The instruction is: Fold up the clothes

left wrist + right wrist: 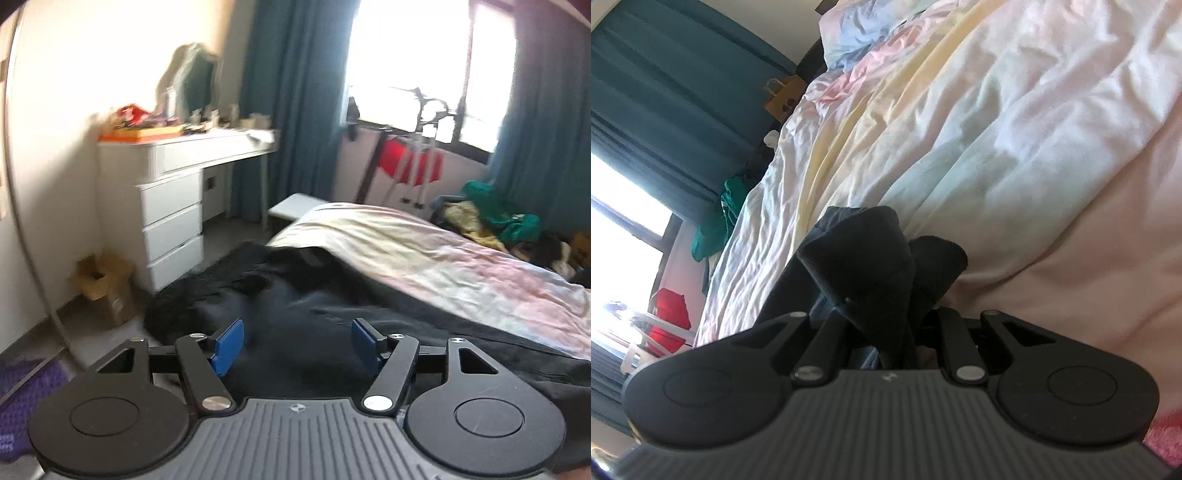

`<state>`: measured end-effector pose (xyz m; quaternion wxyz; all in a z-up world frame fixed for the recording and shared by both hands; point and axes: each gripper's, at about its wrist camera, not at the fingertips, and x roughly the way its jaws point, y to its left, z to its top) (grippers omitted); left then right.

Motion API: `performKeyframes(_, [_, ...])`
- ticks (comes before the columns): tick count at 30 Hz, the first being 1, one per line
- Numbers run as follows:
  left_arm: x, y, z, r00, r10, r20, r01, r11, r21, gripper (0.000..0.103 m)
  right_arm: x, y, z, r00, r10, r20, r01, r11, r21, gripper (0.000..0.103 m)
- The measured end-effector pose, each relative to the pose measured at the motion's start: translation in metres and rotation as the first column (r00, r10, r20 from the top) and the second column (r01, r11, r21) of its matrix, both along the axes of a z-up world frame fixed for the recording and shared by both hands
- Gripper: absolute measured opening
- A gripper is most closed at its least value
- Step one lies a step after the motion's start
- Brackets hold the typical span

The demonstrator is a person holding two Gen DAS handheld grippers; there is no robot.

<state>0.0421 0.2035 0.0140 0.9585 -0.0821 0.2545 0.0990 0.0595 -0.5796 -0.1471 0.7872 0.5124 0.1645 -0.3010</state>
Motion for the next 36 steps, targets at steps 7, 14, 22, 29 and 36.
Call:
performKeyframes(7, [0.055, -0.093, -0.046, 0.987, -0.158, -0.032, 0.157, 0.987, -0.029, 0.067, -0.003, 0.000, 0.001, 1.000, 0.015, 0.005, -0.015, 1.000, -0.017, 0.012])
performKeyframes(14, [0.091, -0.123, -0.118, 0.969, -0.236, -0.074, 0.243, 0.964, 0.109, 0.074, 0.002, 0.007, 0.012, 0.999, 0.021, -0.031, -0.024, 0.996, -0.081, 0.012])
performKeyframes(22, [0.099, -0.130, -0.142, 0.957, -0.258, -0.132, 0.278, 0.946, 0.167, 0.079, 0.012, 0.024, 0.041, 0.997, 0.040, -0.062, -0.054, 0.971, -0.235, 0.012])
performKeyframes(29, [0.105, -0.123, -0.142, 0.955, -0.265, -0.137, 0.282, 0.950, 0.132, 0.079, 0.028, 0.071, 0.099, 0.996, 0.049, -0.074, -0.078, 0.875, -0.477, 0.012])
performKeyframes(36, [0.106, -0.103, -0.126, 0.966, -0.249, -0.071, 0.249, 0.968, -0.019, 0.079, 0.050, 0.182, 0.171, 0.984, 0.170, -0.044, -0.145, 0.649, -0.746, 0.012])
